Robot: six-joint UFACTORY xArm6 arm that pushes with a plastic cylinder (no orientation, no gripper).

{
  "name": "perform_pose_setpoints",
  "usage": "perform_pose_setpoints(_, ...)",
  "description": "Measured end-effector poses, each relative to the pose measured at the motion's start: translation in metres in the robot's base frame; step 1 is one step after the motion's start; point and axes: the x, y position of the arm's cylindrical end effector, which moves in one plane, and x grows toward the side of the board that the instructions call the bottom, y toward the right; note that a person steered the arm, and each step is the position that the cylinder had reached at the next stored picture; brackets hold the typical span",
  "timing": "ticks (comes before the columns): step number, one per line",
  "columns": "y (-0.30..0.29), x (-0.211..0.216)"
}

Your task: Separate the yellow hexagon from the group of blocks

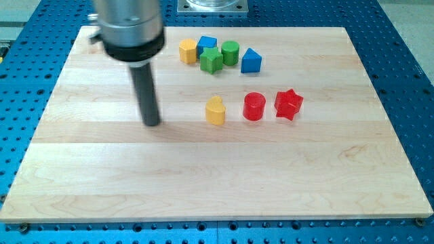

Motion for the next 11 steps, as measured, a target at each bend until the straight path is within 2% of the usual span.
perform_pose_setpoints(1, -0.058, -0.054)
perform_pose_setpoints(2, -0.062, -0.145)
perform_pose_setpoints(3, -0.016, -0.184)
perform_pose_setpoints(5, 0.072, -0.205)
perform_pose_setpoints(6, 0.084, -0.216)
perform_pose_setpoints(7, 0.096, -0.176)
perform_pose_setpoints(8, 0.063, -0.082)
perform_pose_setpoints(9, 0.034, -0.069)
perform_pose_setpoints(10, 0.037, -0.038)
perform_pose_setpoints(11, -0.002, -0.058)
